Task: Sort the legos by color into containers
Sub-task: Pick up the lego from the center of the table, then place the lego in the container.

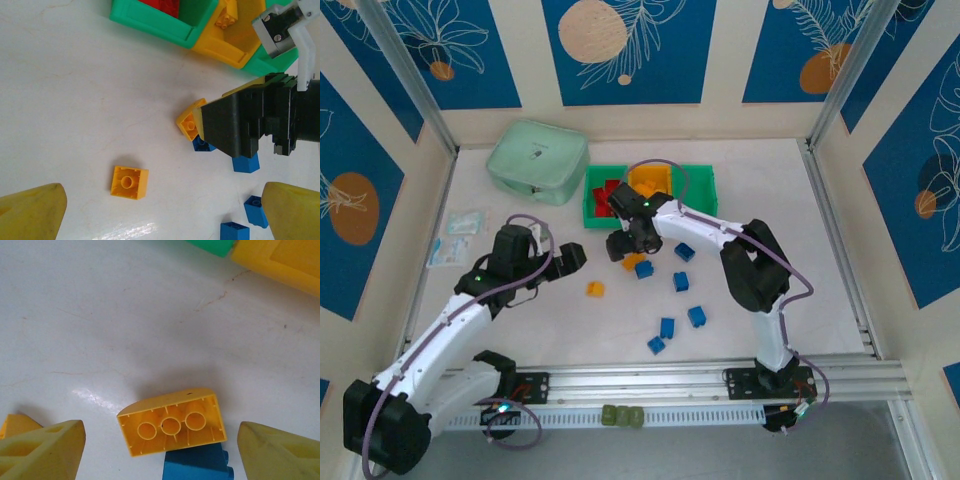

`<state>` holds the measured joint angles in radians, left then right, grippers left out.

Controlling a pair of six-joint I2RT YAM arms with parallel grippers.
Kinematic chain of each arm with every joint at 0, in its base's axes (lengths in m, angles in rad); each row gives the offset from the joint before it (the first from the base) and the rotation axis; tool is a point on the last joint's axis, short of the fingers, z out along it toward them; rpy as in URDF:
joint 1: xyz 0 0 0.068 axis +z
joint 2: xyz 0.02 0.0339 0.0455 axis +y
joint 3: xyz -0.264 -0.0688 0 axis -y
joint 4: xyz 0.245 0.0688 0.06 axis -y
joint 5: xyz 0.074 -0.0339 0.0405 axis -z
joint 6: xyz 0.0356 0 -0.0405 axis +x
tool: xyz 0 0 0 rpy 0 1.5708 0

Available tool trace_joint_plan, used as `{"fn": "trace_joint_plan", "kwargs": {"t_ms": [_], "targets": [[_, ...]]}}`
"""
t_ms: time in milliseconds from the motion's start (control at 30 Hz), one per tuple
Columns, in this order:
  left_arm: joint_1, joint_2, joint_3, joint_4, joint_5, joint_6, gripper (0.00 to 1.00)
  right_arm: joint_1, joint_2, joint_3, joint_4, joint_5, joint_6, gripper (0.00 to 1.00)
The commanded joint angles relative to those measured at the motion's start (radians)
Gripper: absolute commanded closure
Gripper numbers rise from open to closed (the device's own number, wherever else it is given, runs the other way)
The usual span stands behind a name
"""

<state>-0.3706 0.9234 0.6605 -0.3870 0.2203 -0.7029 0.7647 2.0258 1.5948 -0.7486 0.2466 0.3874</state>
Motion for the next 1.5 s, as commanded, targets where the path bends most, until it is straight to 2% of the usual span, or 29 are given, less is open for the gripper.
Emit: {"fn": "trace_joint_plan", "kwargs": {"t_ms": [0,367,733,1000,1200,1467], "targets": [[0.002,-0.017,-0.014,-0.024,-0.032,-0.010,0.01,0.002,0.041,-0.004,-0.013,-0.006,-0.025,0.18],[0.002,0.001,-0.010,-0.012,-0.029,-0.013,0.01,-0.004,0.121,0.028,-0.020,-0.017,-0.035,0.18],[0.002,0.009,-0.004,0.013,-0.006,-0.020,0.01,-0.015,0.078,-0.002,0.002,-0.042,-0.026,0.36],[0.002,0.039,0.024,0.036,0.034,-0.017,0.01,-0.056,-0.018,-0.008,0.006,-0.067,-0.011,0.38],[0.002,0.092,0.060,0.079,0.056,-0.001,0.01,-0.117,-0.009,0.089,-0.024,-0.056,-0.034,0.38],[0.002,0.195,0.136,0.135,0.068,0.018,0.01,-0.214,0.124,0.316,-0.057,-0.002,-0.041,0.37]]}}
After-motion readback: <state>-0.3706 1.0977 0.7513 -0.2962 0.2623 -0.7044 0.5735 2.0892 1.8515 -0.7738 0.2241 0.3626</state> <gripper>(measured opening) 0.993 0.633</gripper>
